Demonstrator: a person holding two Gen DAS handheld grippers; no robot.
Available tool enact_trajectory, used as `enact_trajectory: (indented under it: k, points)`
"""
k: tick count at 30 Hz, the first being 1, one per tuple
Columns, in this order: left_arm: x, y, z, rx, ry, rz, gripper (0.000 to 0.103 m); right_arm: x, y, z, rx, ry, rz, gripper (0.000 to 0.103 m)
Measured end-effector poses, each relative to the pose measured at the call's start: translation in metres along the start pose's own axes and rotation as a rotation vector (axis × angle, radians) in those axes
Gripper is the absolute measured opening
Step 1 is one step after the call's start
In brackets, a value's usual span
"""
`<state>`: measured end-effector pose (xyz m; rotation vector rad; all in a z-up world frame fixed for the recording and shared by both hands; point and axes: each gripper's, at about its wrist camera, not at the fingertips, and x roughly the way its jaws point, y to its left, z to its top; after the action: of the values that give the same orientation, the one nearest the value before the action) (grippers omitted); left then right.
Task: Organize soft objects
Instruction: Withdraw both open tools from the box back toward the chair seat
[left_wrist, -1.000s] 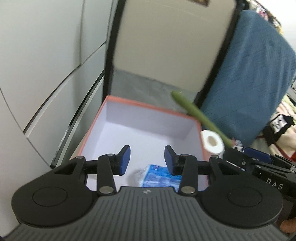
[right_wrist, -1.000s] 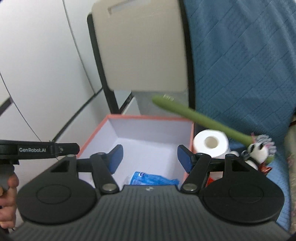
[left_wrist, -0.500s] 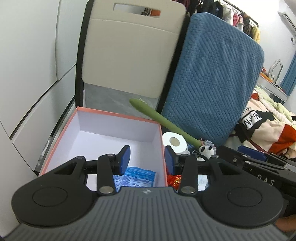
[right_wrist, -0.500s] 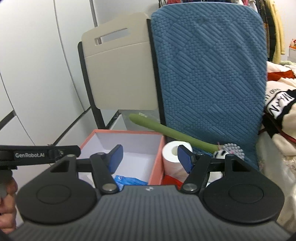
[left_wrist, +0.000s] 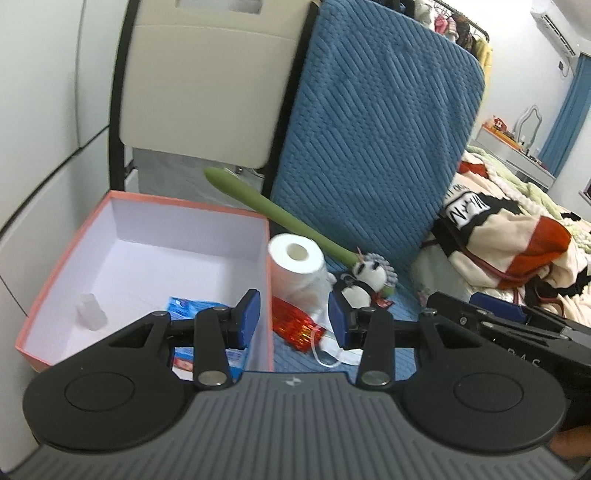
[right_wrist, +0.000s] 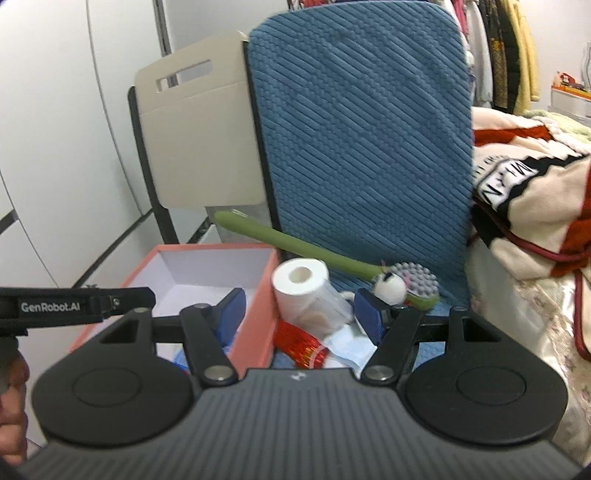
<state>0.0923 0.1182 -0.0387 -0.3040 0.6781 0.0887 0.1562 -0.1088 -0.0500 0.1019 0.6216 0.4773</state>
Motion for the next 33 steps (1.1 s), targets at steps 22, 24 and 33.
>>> enact_trajectory:
  k: [22, 24, 33]
  points:
    - [0.069, -0.076, -0.071, 0.104, 0.091, -0.037, 0.046, 0.004, -0.093, -0.097, 0.067, 0.053, -0.114, 0.068]
    - [0.078, -0.077, -0.073, 0.109, 0.1, -0.033, 0.046, 0.011, -0.099, -0.104, 0.064, 0.058, -0.126, 0.068]
    - [0.127, -0.083, -0.071, 0.108, 0.134, -0.016, 0.046, 0.039, -0.115, -0.117, 0.019, 0.076, -0.128, 0.068]
